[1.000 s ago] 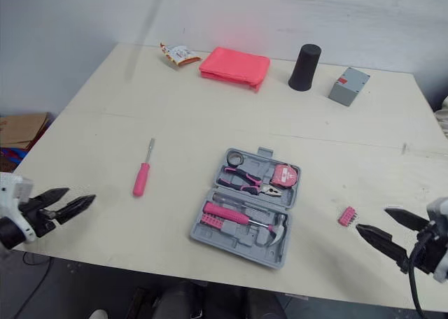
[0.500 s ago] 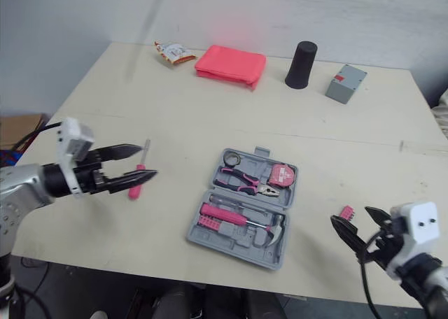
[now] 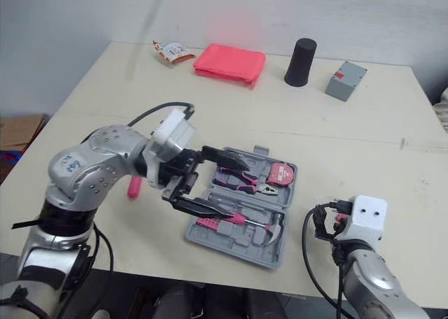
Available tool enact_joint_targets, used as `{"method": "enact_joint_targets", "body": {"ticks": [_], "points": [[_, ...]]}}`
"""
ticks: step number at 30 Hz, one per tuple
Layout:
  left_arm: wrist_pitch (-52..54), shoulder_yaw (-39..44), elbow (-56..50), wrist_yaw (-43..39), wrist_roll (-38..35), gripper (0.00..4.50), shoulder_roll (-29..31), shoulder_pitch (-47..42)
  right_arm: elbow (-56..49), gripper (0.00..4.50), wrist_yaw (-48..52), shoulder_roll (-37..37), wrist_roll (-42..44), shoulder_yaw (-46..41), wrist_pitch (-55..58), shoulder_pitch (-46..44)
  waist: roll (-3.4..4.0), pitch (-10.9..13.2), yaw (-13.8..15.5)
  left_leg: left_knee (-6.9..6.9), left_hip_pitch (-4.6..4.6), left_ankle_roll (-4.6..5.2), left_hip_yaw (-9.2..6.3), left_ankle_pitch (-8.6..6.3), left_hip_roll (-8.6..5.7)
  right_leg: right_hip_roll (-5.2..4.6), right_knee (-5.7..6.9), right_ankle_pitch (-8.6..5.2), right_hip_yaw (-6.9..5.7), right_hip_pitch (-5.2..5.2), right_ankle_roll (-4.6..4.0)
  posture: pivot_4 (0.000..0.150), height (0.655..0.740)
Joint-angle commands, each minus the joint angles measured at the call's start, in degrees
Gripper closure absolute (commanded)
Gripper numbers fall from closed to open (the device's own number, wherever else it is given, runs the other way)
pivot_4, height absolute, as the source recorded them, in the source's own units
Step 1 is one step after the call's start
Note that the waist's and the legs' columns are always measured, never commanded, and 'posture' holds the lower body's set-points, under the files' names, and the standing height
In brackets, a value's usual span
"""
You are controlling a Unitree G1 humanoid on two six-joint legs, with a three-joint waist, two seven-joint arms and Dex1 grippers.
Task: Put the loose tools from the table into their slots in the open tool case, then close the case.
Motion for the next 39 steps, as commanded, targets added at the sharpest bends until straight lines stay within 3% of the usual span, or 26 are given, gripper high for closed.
{"method": "enact_joint_targets", "body": {"ticks": [1,10,21,26,39], "points": [[-1.9,-0.1,0.2,-1.5,1.0,0.05,-0.2,-1.2,0.2,0.00,-0.8,1.1,-2.9,0.3,-1.3,0.4,0.01,0.0,0.0,0.02,-0.05,0.00,0.00,0.00,0.01,0.01,0.03,0.00,0.00,-0.05,0.00,0.150,0.7348],[-2.6,0.5,2.3,-2.3,2.5,0.05,-0.3,-1.5,3.6,0.00,-0.5,5.1,-6.4,-2.8,-3.4,1.0,0.02,0.0,0.1,0.21,-0.08,0.07,-0.04,0.11,0.00,-0.01,0.31,0.01,-0.02,-0.07,0.01,0.150,0.7348],[-2.8,1.1,2.1,-1.4,3.4,0.05,-0.1,-1.1,6.3,0.00,6.6,3.1,-6.2,-4.0,-6.8,1.5,0.02,0.0,0.0,0.22,-0.08,0.07,-0.06,0.11,0.00,-0.01,0.35,0.01,-0.03,-0.06,0.01,0.150,0.7348],[-3.3,0.8,2.4,-1.0,4.5,0.00,-0.3,-1.1,7.5,2.26,6.6,4.0,-7.6,-3.8,-7.4,1.8,0.02,0.0,0.1,0.20,-0.06,0.03,-0.10,0.13,0.01,0.03,0.41,0.00,-0.03,-0.07,0.01,0.150,0.7348],[-3.7,0.7,1.7,-0.7,5.0,0.00,-0.4,-0.5,8.7,2.26,7.8,4.1,-8.0,-3.8,-8.0,0.7,0.01,0.0,0.1,0.23,-0.06,0.04,-0.10,0.13,0.00,0.01,0.40,0.01,-0.04,-0.05,0.01,0.150,0.7348]]}}
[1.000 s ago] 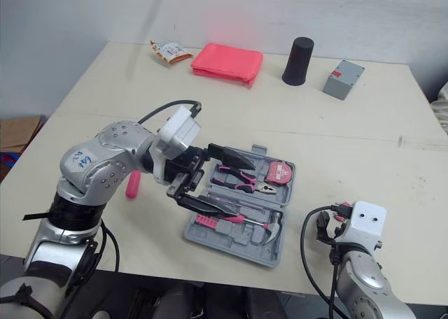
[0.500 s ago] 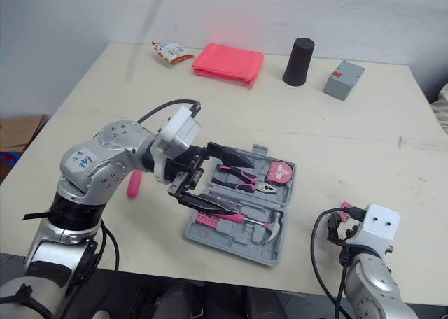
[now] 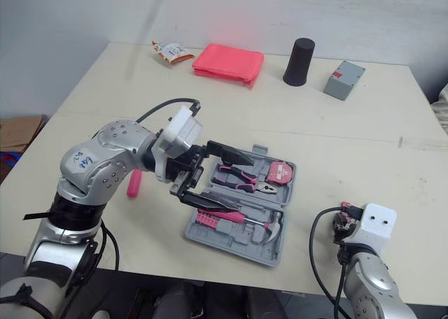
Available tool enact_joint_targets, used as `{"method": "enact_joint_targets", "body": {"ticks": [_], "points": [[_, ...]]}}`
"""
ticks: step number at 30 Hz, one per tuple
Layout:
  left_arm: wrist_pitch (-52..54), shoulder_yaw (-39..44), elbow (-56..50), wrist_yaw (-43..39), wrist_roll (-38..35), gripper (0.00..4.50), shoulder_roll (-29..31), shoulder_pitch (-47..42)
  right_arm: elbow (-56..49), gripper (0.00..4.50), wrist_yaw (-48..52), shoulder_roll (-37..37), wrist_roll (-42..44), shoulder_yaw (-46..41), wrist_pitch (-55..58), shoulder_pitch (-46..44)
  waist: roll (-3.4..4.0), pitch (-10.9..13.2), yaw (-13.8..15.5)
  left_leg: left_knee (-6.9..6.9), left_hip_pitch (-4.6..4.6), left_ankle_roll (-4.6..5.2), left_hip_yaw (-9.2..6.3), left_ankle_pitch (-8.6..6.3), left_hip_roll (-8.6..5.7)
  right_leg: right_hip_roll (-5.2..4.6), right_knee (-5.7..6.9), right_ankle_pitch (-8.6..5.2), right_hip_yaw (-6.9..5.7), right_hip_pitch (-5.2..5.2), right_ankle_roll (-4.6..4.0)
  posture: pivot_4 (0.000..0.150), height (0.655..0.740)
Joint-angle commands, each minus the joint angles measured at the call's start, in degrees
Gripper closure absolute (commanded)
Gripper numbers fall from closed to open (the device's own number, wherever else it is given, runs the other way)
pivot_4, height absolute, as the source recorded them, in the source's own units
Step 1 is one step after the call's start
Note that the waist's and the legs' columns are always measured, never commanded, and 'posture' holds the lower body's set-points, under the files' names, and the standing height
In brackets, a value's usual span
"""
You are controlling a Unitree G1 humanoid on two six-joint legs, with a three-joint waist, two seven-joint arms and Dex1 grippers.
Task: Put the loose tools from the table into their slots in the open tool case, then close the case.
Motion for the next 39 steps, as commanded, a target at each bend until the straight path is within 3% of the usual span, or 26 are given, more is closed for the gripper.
{"method": "enact_joint_targets", "body": {"ticks": [1,5,11,13,17,22,28,39], "points": [[-0.9,0.8,-1.2,0.4,0.1,0.00,0.0,0.2,1.2,2.53,0.2,1.1,0.3,-1.2,-0.1,-0.1,0.00,0.0,-0.1,0.01,0.00,0.00,0.00,0.00,0.00,0.00,0.01,0.00,0.00,0.00,0.00,0.150,0.7348],[-1.1,1.1,-1.3,0.6,0.1,0.00,0.0,0.3,1.3,3.79,0.5,0.8,-0.9,-0.8,-1.2,-0.3,0.00,0.0,-0.1,0.01,0.02,0.00,0.00,0.00,0.00,0.00,0.04,0.00,0.00,0.00,0.00,0.150,0.7348],[-1.4,1.5,-0.4,1.3,1.4,0.00,1.2,1.5,-3.8,3.78,9.9,-12.3,-5.7,8.1,-6.6,1.1,0.04,0.0,-0.2,0.00,0.01,0.02,0.04,0.01,-0.05,-0.02,0.02,0.00,0.03,-0.02,0.00,0.150,0.7348],[-1.1,2.1,-0.6,1.3,1.4,0.00,2.2,2.3,-7.9,3.78,15.5,-15.6,-1.2,8.8,-5.6,0.8,0.12,0.1,-0.3,0.00,0.02,0.00,0.04,0.02,-0.02,0.04,0.08,0.00,0.04,-0.05,0.00,0.150,0.7348],[-4.8,1.3,-2.3,-2.3,5.5,0.00,9.5,9.4,-13.3,3.78,34.7,-30.6,14.2,6.0,1.4,-2.5,0.48,0.2,-0.5,0.02,0.00,-0.15,-0.15,0.10,0.09,0.24,0.11,-0.01,0.05,-0.03,-0.01,0.150,0.7348],[-10.9,-0.4,-5.2,-5.4,10.6,0.00,16.1,17.0,-10.0,3.78,42.7,-42.4,24.7,10.0,10.0,-12.6,0.31,0.3,-0.4,0.00,0.02,-0.05,-0.21,0.11,0.08,0.20,0.04,0.00,0.03,0.07,-0.01,0.150,0.7348],[-15.0,-2.0,-6.3,-3.5,15.6,0.00,17.4,21.6,-6.4,3.78,42.3,-43.1,25.0,23.2,14.7,-24.2,0.25,0.3,0.1,-0.02,-0.14,0.08,-0.23,0.03,0.04,0.10,-0.19,0.01,0.01,0.02,-0.01,0.150,0.7348],[-13.4,-1.8,-8.2,-1.0,16.4,0.00,16.3,21.8,-2.9,3.78,42.2,-43.1,20.4,34.7,14.5,-30.2,0.25,0.3,-0.2,0.03,-0.22,0.16,-0.26,-0.03,0.03,0.02,-0.28,0.03,-0.09,0.02,0.03,0.150,0.7348]]}}
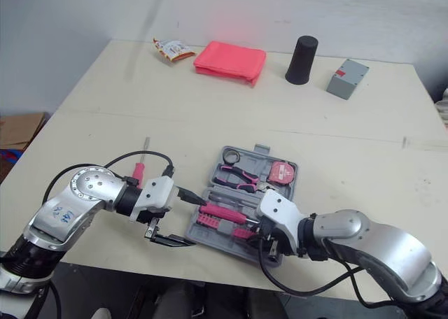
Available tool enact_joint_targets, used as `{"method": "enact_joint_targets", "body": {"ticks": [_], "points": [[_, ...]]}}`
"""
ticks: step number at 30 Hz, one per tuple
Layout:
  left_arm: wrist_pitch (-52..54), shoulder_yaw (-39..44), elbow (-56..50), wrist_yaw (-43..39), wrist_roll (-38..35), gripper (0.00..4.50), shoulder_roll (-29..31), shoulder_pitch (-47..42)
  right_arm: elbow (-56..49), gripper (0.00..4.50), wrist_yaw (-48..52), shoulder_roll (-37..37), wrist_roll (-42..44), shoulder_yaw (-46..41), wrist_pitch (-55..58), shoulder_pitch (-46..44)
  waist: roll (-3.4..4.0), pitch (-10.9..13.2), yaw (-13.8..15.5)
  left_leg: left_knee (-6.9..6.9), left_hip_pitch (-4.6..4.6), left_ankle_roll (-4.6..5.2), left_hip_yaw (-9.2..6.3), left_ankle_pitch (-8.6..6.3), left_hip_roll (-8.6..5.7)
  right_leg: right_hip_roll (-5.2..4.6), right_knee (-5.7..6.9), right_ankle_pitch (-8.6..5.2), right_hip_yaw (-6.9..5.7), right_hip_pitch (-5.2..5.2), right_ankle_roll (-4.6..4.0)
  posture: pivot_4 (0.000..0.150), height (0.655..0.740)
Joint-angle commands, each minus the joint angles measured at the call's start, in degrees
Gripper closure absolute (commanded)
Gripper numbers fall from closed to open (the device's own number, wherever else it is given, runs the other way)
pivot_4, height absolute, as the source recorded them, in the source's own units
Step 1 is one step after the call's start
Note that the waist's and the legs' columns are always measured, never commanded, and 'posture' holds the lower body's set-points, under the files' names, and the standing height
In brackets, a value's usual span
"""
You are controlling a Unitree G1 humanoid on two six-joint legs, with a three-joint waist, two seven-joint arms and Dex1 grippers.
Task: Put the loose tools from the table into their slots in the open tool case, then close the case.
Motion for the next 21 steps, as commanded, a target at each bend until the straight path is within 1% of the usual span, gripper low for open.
{"method": "enact_joint_targets", "body": {"ticks": [1,6,15,16,17,18,19,20,21], "points": [[0.5,0.4,-2.4,0.3,-0.3,0.00,-0.4,-0.9,0.9,3.78,-1.0,1.5,-1.8,1.2,-0.7,-1.2,0.00,0.0,0.0,0.00,0.00,0.00,0.00,0.00,0.00,0.00,0.02,0.00,0.00,-0.01,0.00,0.150,0.7348],[1.6,0.6,-2.9,0.7,-0.6,0.00,-0.9,-1.1,1.4,3.78,-1.7,1.9,-3.6,2.4,-0.5,-1.5,0.00,0.0,0.1,0.03,0.01,-0.02,0.00,0.01,0.00,0.00,0.07,0.00,0.00,0.00,0.00,0.150,0.7348],[1.7,0.2,-3.0,1.1,-0.2,0.00,-1.7,-1.1,0.5,3.78,-1.1,4.8,-1.8,2.0,-0.1,-1.4,0.00,0.0,-0.1,0.09,0.05,-0.02,0.00,0.02,0.01,0.00,0.23,0.00,0.00,0.00,0.00,0.150,0.7348],[1.7,0.3,-3.0,1.1,-0.2,0.00,-1.7,-1.1,0.7,3.28,-1.1,4.8,-2.4,2.1,-0.6,-1.4,0.00,0.0,-0.1,0.09,0.05,-0.03,0.00,0.03,0.01,0.01,0.23,0.00,0.00,-0.01,0.00,0.150,0.7348],[1.6,0.3,-3.0,1.1,-0.2,0.00,-1.7,-1.0,0.9,2.98,-1.1,4.6,-3.2,2.3,-1.3,-1.4,0.00,0.0,-0.1,0.08,0.05,-0.03,0.00,0.03,0.01,0.01,0.23,0.00,0.00,-0.02,0.00,0.150,0.7348],[1.5,0.4,-3.0,1.1,-0.2,0.00,-1.6,-0.8,0.9,2.43,-1.1,4.5,-3.7,2.5,-1.7,-1.3,0.00,0.0,-0.1,0.08,0.05,-0.03,0.00,0.03,0.01,0.00,0.23,0.00,-0.01,-0.02,0.00,0.150,0.7348],[1.5,0.5,-3.1,1.1,-0.3,0.00,-1.6,-0.8,0.8,2.19,-0.8,4.2,-4.2,2.5,-2.5,-1.2,0.00,0.0,0.0,0.08,0.05,-0.03,0.00,0.03,0.01,0.00,0.21,0.00,-0.01,-0.02,0.00,0.150,0.7348],[1.6,0.6,-3.1,1.1,-0.3,0.00,-1.5,-0.7,0.5,1.54,-0.4,4.2,-4.1,2.1,-3.0,-1.1,0.00,0.0,0.0,0.08,0.05,-0.03,0.00,0.03,0.00,0.00,0.21,0.00,-0.01,-0.01,0.00,0.150,0.7348],[1.7,0.7,-3.2,1.2,-0.4,0.00,-1.5,-0.7,0.5,1.10,0.3,4.4,-3.1,0.9,-3.3,-1.0,0.00,0.0,0.0,0.09,0.05,-0.03,0.01,0.03,0.00,-0.01,0.21,0.00,-0.01,-0.01,0.00,0.150,0.7348]]}}
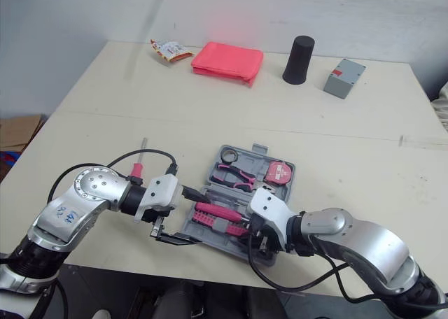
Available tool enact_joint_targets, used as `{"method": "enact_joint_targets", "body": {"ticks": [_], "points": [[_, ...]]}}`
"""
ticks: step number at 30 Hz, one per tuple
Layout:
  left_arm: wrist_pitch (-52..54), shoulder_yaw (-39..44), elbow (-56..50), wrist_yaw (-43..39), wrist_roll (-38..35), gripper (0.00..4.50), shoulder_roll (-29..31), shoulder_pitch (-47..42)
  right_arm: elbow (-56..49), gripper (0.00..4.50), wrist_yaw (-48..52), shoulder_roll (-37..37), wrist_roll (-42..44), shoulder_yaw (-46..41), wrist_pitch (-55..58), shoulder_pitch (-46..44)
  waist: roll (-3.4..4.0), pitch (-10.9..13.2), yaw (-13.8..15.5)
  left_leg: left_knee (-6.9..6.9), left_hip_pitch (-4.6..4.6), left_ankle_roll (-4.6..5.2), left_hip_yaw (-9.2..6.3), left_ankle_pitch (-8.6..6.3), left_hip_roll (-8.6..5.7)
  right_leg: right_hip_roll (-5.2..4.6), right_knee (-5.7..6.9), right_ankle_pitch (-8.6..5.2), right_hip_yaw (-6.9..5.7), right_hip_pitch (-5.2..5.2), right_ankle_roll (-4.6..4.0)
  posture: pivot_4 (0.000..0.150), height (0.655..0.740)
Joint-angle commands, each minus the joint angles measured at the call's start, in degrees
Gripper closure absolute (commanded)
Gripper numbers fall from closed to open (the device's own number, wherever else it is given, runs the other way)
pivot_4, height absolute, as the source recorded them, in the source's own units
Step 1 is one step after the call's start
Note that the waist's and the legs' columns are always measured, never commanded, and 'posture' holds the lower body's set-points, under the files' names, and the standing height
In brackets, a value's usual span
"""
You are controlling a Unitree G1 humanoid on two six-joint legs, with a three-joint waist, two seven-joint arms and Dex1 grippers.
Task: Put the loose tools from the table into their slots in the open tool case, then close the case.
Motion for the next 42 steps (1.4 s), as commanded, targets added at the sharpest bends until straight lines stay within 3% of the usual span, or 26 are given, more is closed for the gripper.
{"method": "enact_joint_targets", "body": {"ticks": [1,8,10,12,13,16,20,25,28,32,35,38,39,41,42], "points": [[-0.3,0.8,-1.8,0.0,-0.5,0.00,0.1,-0.2,-1.5,1.10,2.1,-0.1,1.5,-2.8,-2.2,0.4,0.00,0.0,0.0,0.00,0.00,0.00,0.00,0.00,0.00,0.00,0.00,0.00,0.00,0.00,0.00,0.150,0.7348],[-0.6,1.0,-1.3,0.1,-0.3,0.00,0.1,-0.5,0.6,1.10,11.6,-0.1,1.7,-9.1,-16.4,6.3,0.00,0.0,0.2,-0.01,0.00,0.00,0.00,0.00,0.00,0.02,-0.05,0.00,-0.02,0.02,0.00,0.150,0.7348],[-0.5,0.9,-1.2,0.3,-0.2,0.00,-0.1,-0.8,2.3,1.61,15.1,0.9,0.7,-9.5,-22.4,9.6,-0.02,0.0,0.2,-0.01,0.00,0.01,-0.01,0.00,0.00,0.02,-0.08,0.00,-0.03,0.04,0.00,0.150,0.7348],[-0.4,1.0,-1.2,0.5,-0.2,0.00,-0.3,-1.1,4.7,2.40,17.7,1.5,-2.2,-8.0,-28.1,12.5,-0.02,0.0,0.2,0.01,0.00,0.01,-0.01,-0.01,-0.01,0.02,-0.08,0.00,-0.03,0.06,0.01,0.150,0.7348],[-0.4,1.1,-1.1,0.6,-0.2,0.00,-0.3,-1.2,5.9,3.19,18.7,1.9,-3.5,-7.3,-30.5,13.4,-0.01,0.0,0.1,0.05,0.00,0.02,-0.01,-0.01,-0.01,0.03,-0.07,0.01,-0.02,0.07,0.02,0.150,0.7348],[-0.4,1.1,-1.0,0.8,-0.1,0.00,-0.4,-1.4,10.2,4.43,20.4,3.6,-6.8,-5.3,-35.9,15.0,-0.03,0.0,0.1,0.13,0.02,0.02,-0.02,-0.01,0.00,0.04,0.00,0.02,-0.02,0.09,0.04,0.150,0.7348],[-0.1,1.2,-1.2,1.3,0.0,0.00,-0.3,-1.8,14.7,4.48,19.4,5.5,-11.2,-3.0,-38.7,15.5,-0.02,0.0,0.1,0.14,0.02,0.02,-0.01,-0.01,0.00,0.04,0.03,0.02,-0.02,0.08,0.04,0.150,0.7348],[0.1,1.2,-1.1,1.7,0.0,0.00,-0.3,-2.0,19.7,4.48,16.8,2.4,-21.6,3.6,-36.1,15.0,-0.02,0.0,0.1,0.18,0.03,0.02,-0.01,-0.01,0.00,0.04,0.06,0.02,-0.02,0.08,0.04,0.150,0.7348],[0.2,1.2,-1.0,2.0,0.0,0.00,-0.5,-2.1,19.7,4.48,16.3,1.2,-23.7,5.4,-34.6,15.7,-0.14,-0.1,0.0,0.20,0.18,0.02,0.00,-0.01,0.01,0.03,0.12,0.02,-0.01,0.19,0.04,0.150,0.7348],[1.3,2.2,-1.1,3.5,-0.9,0.00,-1.0,-1.3,15.2,4.48,14.4,3.9,-18.5,0.6,-34.8,16.0,-0.41,-0.3,0.3,-0.10,1.16,0.00,-0.01,-0.07,0.00,-0.01,-0.30,0.00,-0.04,1.29,0.00,0.150,0.7348],[3.5,4.7,-1.6,6.4,-2.5,0.00,-1.9,0.5,12.5,4.48,13.0,5.5,-15.1,-4.3,-34.5,15.3,-0.48,-0.4,0.2,-0.13,1.06,0.04,-0.04,-0.20,0.00,-0.02,-0.38,0.01,-0.08,1.24,0.00,0.150,0.7348],[8.5,12.0,-4.6,12.0,-6.4,0.00,-3.3,5.8,8.0,4.48,15.1,3.8,-4.7,-13.9,-30.6,15.0,-0.44,-0.3,0.2,-0.10,0.95,0.06,0.02,-0.21,0.00,-0.06,-0.37,0.02,-0.07,1.10,0.01,0.150,0.7348],[10.4,14.9,-5.8,13.6,-8.3,0.00,-3.6,7.7,7.1,3.99,17.0,2.4,-1.3,-17.1,-29.8,15.0,-0.35,-0.3,0.1,-0.10,0.93,0.06,0.01,-0.21,0.00,-0.06,-0.37,0.02,-0.07,1.08,0.02,0.150,0.7348],[15.7,23.0,-8.8,17.1,-13.6,0.00,-4.2,12.3,6.3,3.66,20.9,-1.2,6.5,-23.9,-27.3,14.1,-0.35,-0.2,0.2,-0.14,0.89,0.06,-0.05,-0.22,0.01,-0.05,-0.39,0.01,-0.12,1.05,0.02,0.150,0.7348],[18.1,27.7,-10.3,19.3,-16.1,0.00,-4.9,15.2,6.7,3.27,22.5,-3.0,10.4,-26.9,-25.9,13.1,-0.36,-0.2,0.2,-0.14,0.90,0.06,-0.06,-0.23,0.02,-0.05,-0.39,0.01,-0.13,1.05,0.02,0.150,0.7348]]}}
